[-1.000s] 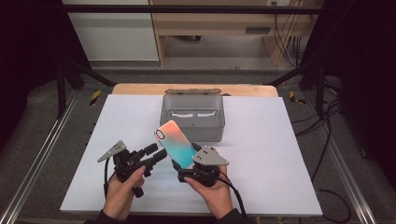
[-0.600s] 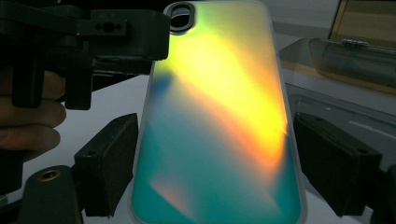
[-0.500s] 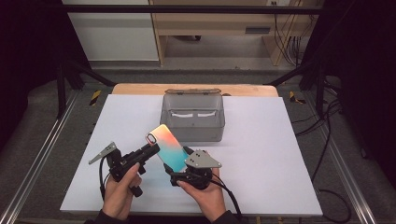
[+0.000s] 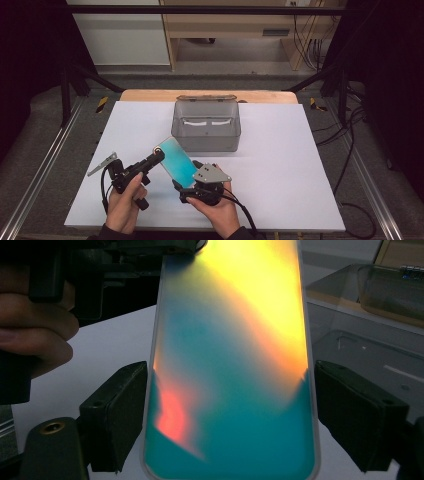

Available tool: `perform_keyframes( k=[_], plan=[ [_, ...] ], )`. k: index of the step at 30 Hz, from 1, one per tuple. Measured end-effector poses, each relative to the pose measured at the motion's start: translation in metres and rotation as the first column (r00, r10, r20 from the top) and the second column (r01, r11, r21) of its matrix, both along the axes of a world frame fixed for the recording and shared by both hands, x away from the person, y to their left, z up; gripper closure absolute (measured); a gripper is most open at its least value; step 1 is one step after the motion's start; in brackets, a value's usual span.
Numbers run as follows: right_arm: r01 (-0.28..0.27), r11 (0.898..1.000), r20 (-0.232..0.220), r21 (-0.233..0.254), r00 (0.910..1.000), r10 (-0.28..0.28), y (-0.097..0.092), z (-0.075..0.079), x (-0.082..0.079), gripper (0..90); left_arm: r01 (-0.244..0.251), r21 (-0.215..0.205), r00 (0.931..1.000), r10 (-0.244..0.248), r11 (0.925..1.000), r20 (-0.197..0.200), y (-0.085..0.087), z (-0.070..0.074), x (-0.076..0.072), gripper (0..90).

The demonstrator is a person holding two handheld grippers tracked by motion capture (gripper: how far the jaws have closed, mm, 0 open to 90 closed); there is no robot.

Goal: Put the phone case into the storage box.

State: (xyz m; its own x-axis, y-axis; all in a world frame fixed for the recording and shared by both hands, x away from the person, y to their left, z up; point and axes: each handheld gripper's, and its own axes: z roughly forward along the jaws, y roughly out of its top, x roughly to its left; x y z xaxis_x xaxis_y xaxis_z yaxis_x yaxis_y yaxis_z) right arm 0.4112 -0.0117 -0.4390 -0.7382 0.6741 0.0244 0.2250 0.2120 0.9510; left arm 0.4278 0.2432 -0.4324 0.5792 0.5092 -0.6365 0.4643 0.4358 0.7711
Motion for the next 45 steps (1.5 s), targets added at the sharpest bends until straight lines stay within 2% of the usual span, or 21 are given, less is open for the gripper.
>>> perform_keyframes(
  k=[7,8,9,10,13,14,18,19,20,24,25,26,28,29,32,35,42,45],
  plan=[
    [-0.006,1.000,-0.015,-0.006,0.9999,0.006,0.003,-0.005,0.002,17.0,0.029,-0.036,0.9996,-0.029,0.9989,0.002,-0.004,0.004,-0.005,80.8],
    [-0.007,1.000,-0.014,-0.001,0.9999,0.007,0.004,-0.006,0.002,18.7,0.020,-0.022,0.9998,-0.019,0.9996,0.007,-0.004,0.005,-0.006,81.4],
    [-0.003,1.000,-0.008,0.004,1.0000,0.003,0.005,-0.006,0.002,16.8,0.006,-0.005,0.9999,-0.006,1.0000,0.012,-0.004,0.006,-0.007,81.8],
    [0.001,1.000,-0.002,0.002,1.0000,-0.001,0.007,-0.006,0.001,12.4,0.003,-0.008,0.9999,-0.003,1.0000,0.013,-0.003,0.006,-0.007,81.8],
    [0.014,1.000,0.021,-0.013,0.9997,-0.014,0.009,-0.004,-0.002,10.1,-0.023,0.008,0.9997,0.023,0.9997,0.011,-0.001,0.007,-0.007,81.8],
    [0.037,0.998,0.071,-0.055,0.9969,-0.033,0.013,-0.002,-0.008,9.0,-0.050,0.031,0.9987,0.050,0.9983,0.012,0.000,0.007,-0.008,81.8],
    [0.086,0.990,0.146,-0.111,0.9869,-0.069,0.024,0.001,-0.018,8.6,-0.072,0.029,0.9974,0.072,0.9970,-0.006,0.002,0.005,-0.009,81.8],
    [0.086,0.990,0.146,-0.111,0.9869,-0.069,0.024,0.001,-0.018,8.6,-0.072,0.029,0.9974,0.072,0.9970,-0.006,0.002,0.005,-0.009,81.8],
    [0.111,0.985,0.183,-0.132,0.9793,-0.085,0.030,0.001,-0.022,8.8,-0.078,0.031,0.9968,0.079,0.9964,-0.011,0.002,0.005,-0.009,81.8],
    [0.160,0.975,0.228,-0.156,0.9660,-0.122,0.039,0.000,-0.026,9.6,-0.088,0.035,0.9960,0.089,0.9955,-0.011,0.003,0.005,-0.009,81.8],
    [0.160,0.975,0.228,-0.156,0.9660,-0.122,0.039,0.000,-0.026,9.6,-0.090,0.037,0.9958,0.091,0.9952,-0.011,0.003,0.005,-0.010,81.8],
    [0.186,0.969,0.253,-0.164,0.9573,-0.141,0.044,-0.001,-0.027,9.7,-0.091,0.037,0.9957,0.091,0.9952,-0.012,0.003,0.005,-0.010,81.8],
    [0.206,0.962,0.277,-0.177,0.9488,-0.153,0.048,-0.001,-0.029,10.4,-0.094,0.039,0.9955,0.094,0.9948,-0.011,0.002,0.005,-0.010,81.8],
    [0.206,0.962,0.277,-0.177,0.9488,-0.153,0.048,-0.001,-0.029,10.4,-0.094,0.039,0.9955,0.094,0.9948,-0.011,0.002,0.005,-0.010,81.8],
    [0.223,0.957,0.300,-0.187,0.9402,-0.161,0.056,-0.003,-0.032,11.7,-0.100,0.037,0.9949,0.100,0.9943,-0.013,0.002,0.005,-0.010,81.8],
    [0.226,0.956,0.307,-0.189,0.9380,-0.161,0.062,-0.004,-0.033,13.1,-0.102,0.038,0.9946,0.103,0.9940,-0.013,0.002,0.005,-0.011,81.8],
    [0.243,0.953,0.346,-0.183,0.9229,-0.169,0.072,-0.004,-0.035,19.6,-0.121,0.030,0.9925,0.122,0.9922,-0.013,0.003,0.009,-0.013,81.9],
    [0.245,0.953,0.354,-0.178,0.9197,-0.171,0.072,-0.002,-0.035,20.3,-0.123,0.029,0.9923,0.124,0.9919,-0.007,0.002,0.013,-0.012,81.9]
  ],
)
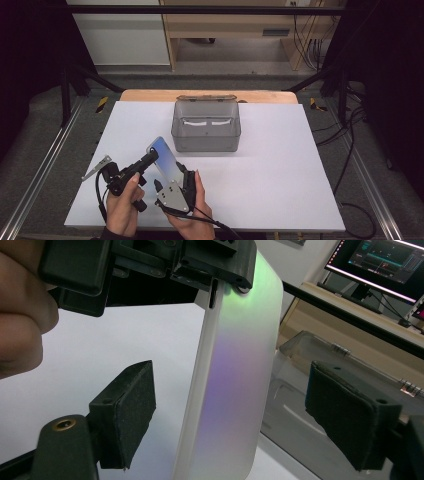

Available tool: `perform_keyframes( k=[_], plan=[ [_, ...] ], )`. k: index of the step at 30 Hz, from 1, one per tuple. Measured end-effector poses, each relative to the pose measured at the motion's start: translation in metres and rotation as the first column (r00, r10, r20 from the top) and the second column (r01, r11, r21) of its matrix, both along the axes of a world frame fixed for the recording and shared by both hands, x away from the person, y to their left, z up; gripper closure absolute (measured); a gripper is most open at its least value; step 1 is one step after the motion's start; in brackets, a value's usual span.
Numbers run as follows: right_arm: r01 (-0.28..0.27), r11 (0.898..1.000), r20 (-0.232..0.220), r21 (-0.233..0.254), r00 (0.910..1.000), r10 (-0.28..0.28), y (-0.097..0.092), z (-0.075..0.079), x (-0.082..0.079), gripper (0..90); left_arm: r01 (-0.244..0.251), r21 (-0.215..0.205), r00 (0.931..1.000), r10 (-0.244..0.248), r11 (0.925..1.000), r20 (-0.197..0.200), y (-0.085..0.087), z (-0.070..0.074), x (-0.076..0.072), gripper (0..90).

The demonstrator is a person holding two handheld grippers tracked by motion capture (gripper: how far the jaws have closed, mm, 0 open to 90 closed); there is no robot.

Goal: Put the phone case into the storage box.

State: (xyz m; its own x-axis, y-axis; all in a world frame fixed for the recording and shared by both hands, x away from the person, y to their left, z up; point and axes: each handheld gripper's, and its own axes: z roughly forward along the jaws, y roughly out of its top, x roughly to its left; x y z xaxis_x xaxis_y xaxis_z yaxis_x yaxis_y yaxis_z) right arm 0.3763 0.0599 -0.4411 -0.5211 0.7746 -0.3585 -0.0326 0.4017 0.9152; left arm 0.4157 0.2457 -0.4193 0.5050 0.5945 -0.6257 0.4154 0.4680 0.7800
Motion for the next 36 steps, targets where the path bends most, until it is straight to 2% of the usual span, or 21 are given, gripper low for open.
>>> perform_keyframes(
  k=[5,6,7,11,12,13,14,15,16,17,19,20,21,22,23,25,26,27,30,34,36],
  plan=[
    [0.024,1.000,0.035,0.010,0.9991,-0.024,-0.011,0.013,0.006,19.7,-0.001,0.032,0.9995,0.000,0.9995,0.032,-0.013,0.023,0.011,81.9],
    [0.031,0.999,0.037,0.015,0.9988,-0.031,-0.013,0.015,0.007,19.7,0.010,0.043,0.9995,-0.011,0.9990,0.028,-0.021,0.032,0.018,81.9],
    [0.031,0.999,0.037,0.015,0.9988,-0.031,-0.013,0.015,0.007,19.7,0.010,0.043,0.9995,-0.011,0.9990,0.028,-0.021,0.032,0.018,81.9],
    [0.081,0.996,0.073,0.049,0.9938,-0.084,-0.034,0.027,0.017,19.2,0.035,0.076,0.9992,-0.037,0.9965,0.018,-0.043,0.054,0.031,81.9],
    [0.081,0.996,0.073,0.049,0.9938,-0.084,-0.034,0.027,0.017,19.2,0.042,0.080,0.9989,-0.043,0.9959,0.017,-0.049,0.058,0.034,81.9],
    [0.108,0.992,0.088,0.073,0.9896,-0.114,-0.046,0.032,0.021,19.5,0.049,0.087,0.9987,-0.050,0.9950,0.013,-0.057,0.063,0.038,81.8],
    [0.108,0.992,0.088,0.073,0.9896,-0.114,-0.046,0.032,0.021,19.5,0.051,0.090,0.9986,-0.052,0.9946,0.010,-0.064,0.067,0.040,81.8],
    [0.128,0.987,0.098,0.094,0.9856,-0.137,-0.057,0.036,0.025,20.0,0.052,0.093,0.9986,-0.052,0.9943,0.007,-0.070,0.070,0.043,81.8],
    [0.137,0.986,0.105,0.095,0.9835,-0.147,-0.061,0.037,0.026,20.4,0.049,0.101,0.9988,-0.049,0.9937,0.002,-0.074,0.072,0.045,81.9],
    [0.155,0.983,0.120,0.093,0.9787,-0.166,-0.067,0.040,0.029,20.8,0.062,0.111,0.9981,-0.062,0.9919,-0.004,-0.088,0.078,0.050,81.9],
    [0.166,0.982,0.126,0.094,0.9761,-0.177,-0.072,0.041,0.031,21.3,0.067,0.124,0.9978,-0.067,0.9900,-0.002,-0.096,0.081,0.053,81.9],
    [0.183,0.978,0.137,0.101,0.9710,-0.196,-0.083,0.044,0.035,23.3,0.073,0.139,0.9973,-0.074,0.9876,0.002,-0.103,0.084,0.055,81.9],
    [0.192,0.977,0.143,0.097,0.9683,-0.205,-0.089,0.045,0.038,23.6,0.082,0.153,0.9965,-0.083,0.9849,0.004,-0.118,0.090,0.058,81.9],
    [0.192,0.977,0.143,0.097,0.9683,-0.205,-0.089,0.045,0.038,23.6,0.082,0.153,0.9965,-0.083,0.9849,0.004,-0.118,0.090,0.058,81.8],
    [0.201,0.975,0.152,0.091,0.9653,-0.213,-0.092,0.045,0.040,24.0,0.084,0.161,0.9962,-0.087,0.9833,0.009,-0.128,0.094,0.060,81.8],
    [0.224,0.970,0.173,0.099,0.9556,-0.238,-0.105,0.047,0.046,27.8,0.091,0.173,0.9953,-0.096,0.9806,0.015,-0.143,0.097,0.062,81.9],
    [0.234,0.966,0.177,0.113,0.9515,-0.252,-0.109,0.048,0.048,28.6,0.091,0.173,0.9953,-0.096,0.9806,0.015,-0.143,0.097,0.062,81.8],
    [0.241,0.963,0.178,0.124,0.9489,-0.260,-0.112,0.048,0.049,29.5,0.094,0.180,0.9950,-0.098,0.9793,0.017,-0.152,0.099,0.063,81.9],
    [0.262,0.958,0.185,0.121,0.9417,-0.281,-0.121,0.051,0.051,32.7,0.097,0.178,0.9947,-0.101,0.9793,0.016,-0.158,0.100,0.064,81.9],
    [0.262,0.956,0.188,0.131,0.9403,-0.284,-0.127,0.051,0.050,36.6,0.092,0.177,0.9951,-0.097,0.9799,0.017,-0.164,0.100,0.065,81.8],
    [0.258,0.957,0.191,0.135,0.9407,-0.280,-0.127,0.051,0.049,41.0,0.088,0.190,0.9956,-0.092,0.9779,0.016,-0.163,0.099,0.066,81.9]
  ],
)
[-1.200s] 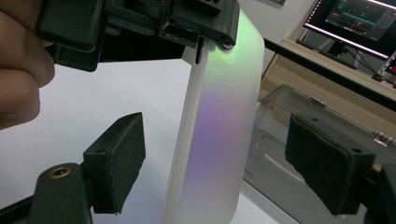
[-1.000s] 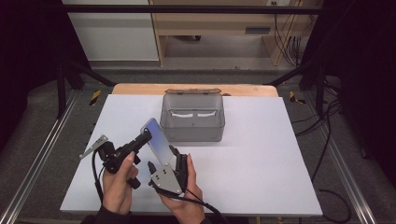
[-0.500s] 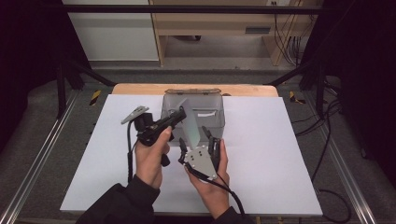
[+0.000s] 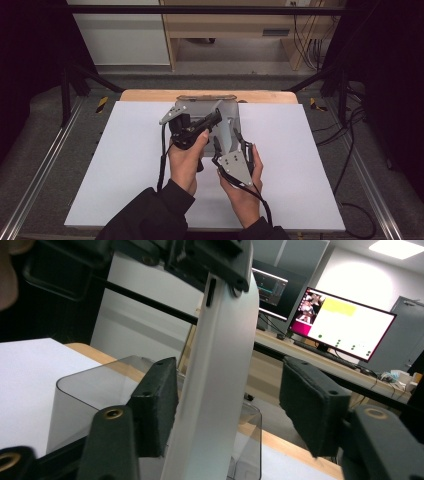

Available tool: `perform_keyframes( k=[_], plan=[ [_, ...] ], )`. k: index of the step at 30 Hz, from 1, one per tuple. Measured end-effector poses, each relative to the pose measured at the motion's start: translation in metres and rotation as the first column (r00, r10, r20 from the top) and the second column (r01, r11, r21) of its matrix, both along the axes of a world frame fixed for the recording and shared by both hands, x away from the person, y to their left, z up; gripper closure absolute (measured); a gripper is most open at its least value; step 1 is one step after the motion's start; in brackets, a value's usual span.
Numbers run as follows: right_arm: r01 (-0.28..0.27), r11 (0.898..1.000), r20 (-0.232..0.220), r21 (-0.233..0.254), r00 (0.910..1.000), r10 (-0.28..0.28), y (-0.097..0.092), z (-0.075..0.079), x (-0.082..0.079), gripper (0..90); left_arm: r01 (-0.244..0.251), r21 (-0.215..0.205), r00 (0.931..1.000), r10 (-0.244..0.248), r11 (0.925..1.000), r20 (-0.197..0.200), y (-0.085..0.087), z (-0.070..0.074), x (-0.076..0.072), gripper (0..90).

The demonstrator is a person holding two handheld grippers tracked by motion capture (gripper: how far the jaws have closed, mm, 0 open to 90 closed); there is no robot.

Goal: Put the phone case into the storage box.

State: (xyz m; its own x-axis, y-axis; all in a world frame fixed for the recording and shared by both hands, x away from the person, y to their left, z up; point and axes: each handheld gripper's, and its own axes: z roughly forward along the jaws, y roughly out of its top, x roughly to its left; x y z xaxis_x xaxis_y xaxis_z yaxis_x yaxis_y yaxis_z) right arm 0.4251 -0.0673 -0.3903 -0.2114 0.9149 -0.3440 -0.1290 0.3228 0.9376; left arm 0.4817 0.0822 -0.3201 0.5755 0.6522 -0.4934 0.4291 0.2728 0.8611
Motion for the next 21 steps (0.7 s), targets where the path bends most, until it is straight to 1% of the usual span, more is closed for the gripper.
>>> perform_keyframes(
  k=[5,6,11,14,18,19,21],
  plan=[
    [-0.013,1.000,0.004,-0.028,0.9999,0.014,0.006,-0.002,0.000,45.1,0.000,-0.001,1.0000,0.000,1.0000,0.001,-0.001,-0.001,0.000,81.9],
    [-0.017,0.999,0.001,-0.031,0.9999,0.017,0.008,-0.003,0.000,45.9,0.003,0.005,1.0000,-0.003,1.0000,-0.003,-0.001,-0.001,0.000,81.9],
    [-0.020,0.999,0.005,-0.041,0.9998,0.021,0.011,-0.005,-0.001,49.0,0.005,0.007,1.0000,-0.005,1.0000,-0.004,-0.001,-0.003,-0.001,81.9],
    [-0.023,0.999,0.001,-0.036,0.9997,0.023,0.010,-0.005,-0.001,50.7,0.000,-0.001,0.9999,0.000,1.0000,-0.012,0.002,-0.004,-0.001,81.9],
    [-0.027,0.999,0.005,-0.034,0.9996,0.027,0.010,-0.004,-0.001,52.3,-0.004,-0.006,0.9999,0.004,1.0000,-0.010,0.005,-0.004,-0.002,81.9],
    [-0.029,0.999,0.008,-0.038,0.9995,0.030,0.010,-0.004,-0.002,53.2,-0.006,-0.015,0.9999,0.006,0.9999,-0.012,0.007,-0.005,-0.001,81.9],
    [-0.033,0.999,-0.002,-0.043,0.9994,0.033,0.012,-0.006,0.000,54.1,-0.009,-0.022,0.9998,0.009,0.9997,-0.020,0.010,-0.006,-0.001,81.9]
  ],
)
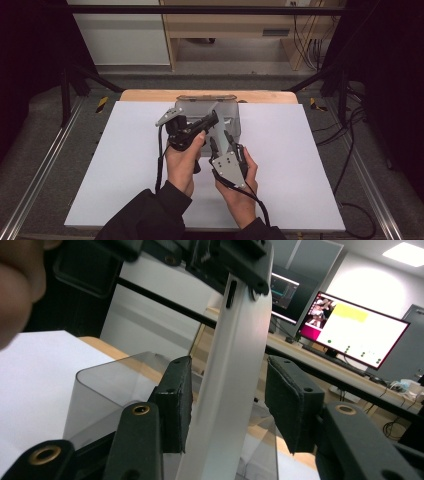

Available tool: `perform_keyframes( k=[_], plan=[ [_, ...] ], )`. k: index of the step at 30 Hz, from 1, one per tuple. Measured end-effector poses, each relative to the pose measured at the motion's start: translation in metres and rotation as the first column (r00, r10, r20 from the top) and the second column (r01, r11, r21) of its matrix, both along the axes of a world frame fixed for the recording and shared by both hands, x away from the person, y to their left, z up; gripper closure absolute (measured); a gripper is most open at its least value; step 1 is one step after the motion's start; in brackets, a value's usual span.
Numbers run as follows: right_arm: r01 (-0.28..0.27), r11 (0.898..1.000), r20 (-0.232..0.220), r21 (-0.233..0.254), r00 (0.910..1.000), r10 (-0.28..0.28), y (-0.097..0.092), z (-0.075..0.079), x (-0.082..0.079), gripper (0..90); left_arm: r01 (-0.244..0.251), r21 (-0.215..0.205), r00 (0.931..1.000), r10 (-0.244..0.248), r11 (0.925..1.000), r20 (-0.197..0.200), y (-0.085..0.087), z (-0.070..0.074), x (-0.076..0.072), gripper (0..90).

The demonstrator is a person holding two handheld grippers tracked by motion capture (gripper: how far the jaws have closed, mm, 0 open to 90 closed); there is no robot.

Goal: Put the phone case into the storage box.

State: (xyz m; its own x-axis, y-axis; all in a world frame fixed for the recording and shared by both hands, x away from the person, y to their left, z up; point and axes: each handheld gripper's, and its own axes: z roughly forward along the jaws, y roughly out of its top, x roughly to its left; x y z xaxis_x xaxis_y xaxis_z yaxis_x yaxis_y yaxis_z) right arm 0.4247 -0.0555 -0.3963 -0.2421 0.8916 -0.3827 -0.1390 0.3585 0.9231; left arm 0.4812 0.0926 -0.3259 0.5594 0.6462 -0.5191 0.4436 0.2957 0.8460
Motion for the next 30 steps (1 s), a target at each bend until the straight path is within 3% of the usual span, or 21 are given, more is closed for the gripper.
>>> perform_keyframes(
  k=[18,30],
  plan=[
    [-0.029,1.000,-0.004,-0.005,0.9996,0.029,0.027,-0.005,0.000,61.5,-0.028,-0.023,0.9996,0.028,0.9993,0.005,0.027,0.000,-0.006,82.0],
    [-0.035,0.999,-0.006,0.003,0.9994,0.035,0.035,-0.008,0.002,63.4,-0.033,-0.029,0.9994,0.033,0.9990,-0.009,0.032,-0.004,-0.006,82.0]
  ],
)
